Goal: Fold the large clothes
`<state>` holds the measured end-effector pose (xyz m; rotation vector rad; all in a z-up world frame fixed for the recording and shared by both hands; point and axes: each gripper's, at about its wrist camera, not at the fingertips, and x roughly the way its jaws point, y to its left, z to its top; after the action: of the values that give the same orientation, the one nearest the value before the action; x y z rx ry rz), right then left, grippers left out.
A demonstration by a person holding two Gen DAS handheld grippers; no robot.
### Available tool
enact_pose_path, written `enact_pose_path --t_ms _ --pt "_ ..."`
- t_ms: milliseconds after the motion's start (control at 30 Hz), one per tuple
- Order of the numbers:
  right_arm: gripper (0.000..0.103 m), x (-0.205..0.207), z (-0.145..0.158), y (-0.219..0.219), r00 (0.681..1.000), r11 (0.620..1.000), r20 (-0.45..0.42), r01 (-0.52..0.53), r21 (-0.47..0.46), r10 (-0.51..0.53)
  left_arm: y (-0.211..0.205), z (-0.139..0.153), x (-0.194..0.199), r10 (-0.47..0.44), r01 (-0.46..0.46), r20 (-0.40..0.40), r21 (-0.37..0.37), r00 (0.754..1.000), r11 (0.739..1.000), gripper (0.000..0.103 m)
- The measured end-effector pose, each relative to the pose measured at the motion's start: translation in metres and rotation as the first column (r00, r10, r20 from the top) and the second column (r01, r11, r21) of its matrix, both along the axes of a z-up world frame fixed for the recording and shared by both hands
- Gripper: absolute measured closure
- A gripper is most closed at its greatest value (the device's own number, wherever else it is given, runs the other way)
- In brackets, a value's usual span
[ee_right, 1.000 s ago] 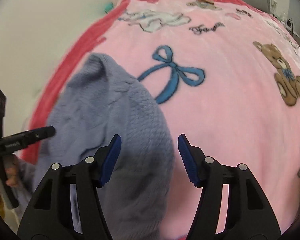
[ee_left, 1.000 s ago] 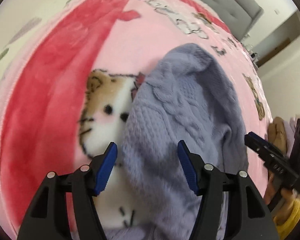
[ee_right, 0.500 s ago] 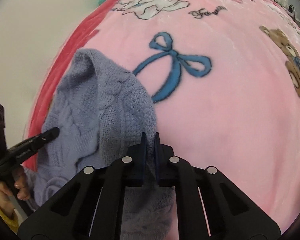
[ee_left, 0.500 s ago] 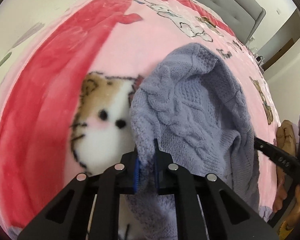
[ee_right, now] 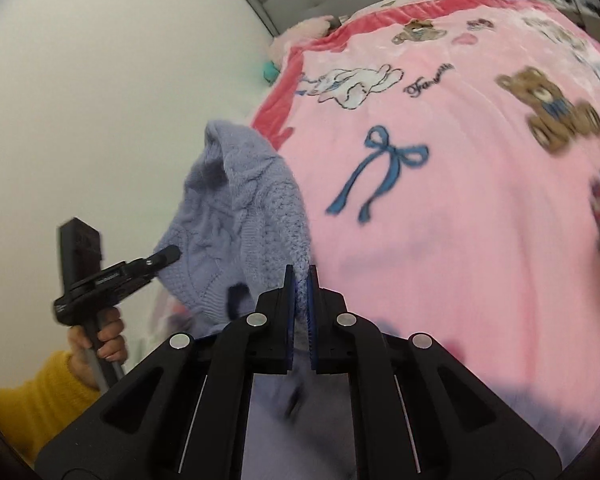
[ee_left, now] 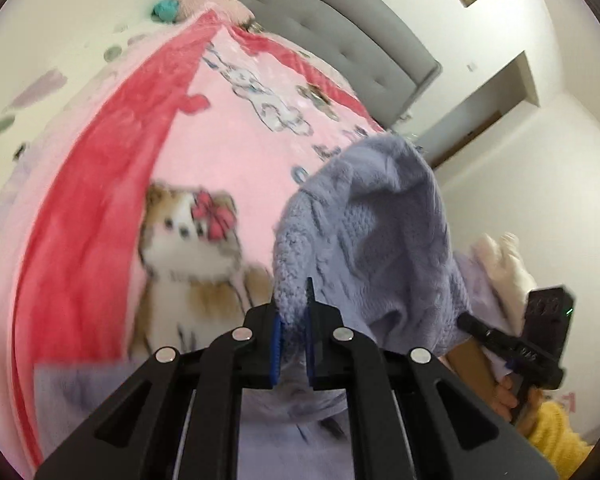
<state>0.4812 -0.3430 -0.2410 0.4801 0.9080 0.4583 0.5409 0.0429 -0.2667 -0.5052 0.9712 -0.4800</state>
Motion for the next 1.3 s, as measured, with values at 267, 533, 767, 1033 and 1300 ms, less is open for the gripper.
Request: enact_pose_path --t_ms 267,533,767,1033,1300 --pt "0.098 -0.143 -0.036 0.0 0.985 0.997 -0.174 0.017 0.072 -0.005 0.0 -0.016 -0.107 -0.109 0.114 -0.141 0.029 0.984 0.993 0.095" --pt "0.098 -0.208 -0.093 0.014 0.957 0.997 -0.279 0.072 -0.036 -0.08 -0.005 -0.076 -0.17 -0.11 0.172 -0.257 0.235 0.96 0.957 0.094" --pt "0.098 -0.179 -0.131 0.014 0.946 0.983 -0.289 0.105 -0.151 -0.145 -0.016 -0.111 -0.167 -0.115 0.178 -0.192 0.351 0.975 0.919 0.092" --pt "0.047 -0.181 -0.099 0.033 0.974 0.954 -0.224 -0.051 -0.295 -0.017 -0.031 -0.078 -0.193 -0.242 0.211 -0.028 0.592 0.97 0.778 0.064" --pt "0.033 -0.167 -0.062 0.088 0.951 0.783 -0.047 -0.28 -0.556 0.307 -0.081 -0.054 -0.195 -0.621 0.287 0.088 0.83 0.779 0.478 0.047"
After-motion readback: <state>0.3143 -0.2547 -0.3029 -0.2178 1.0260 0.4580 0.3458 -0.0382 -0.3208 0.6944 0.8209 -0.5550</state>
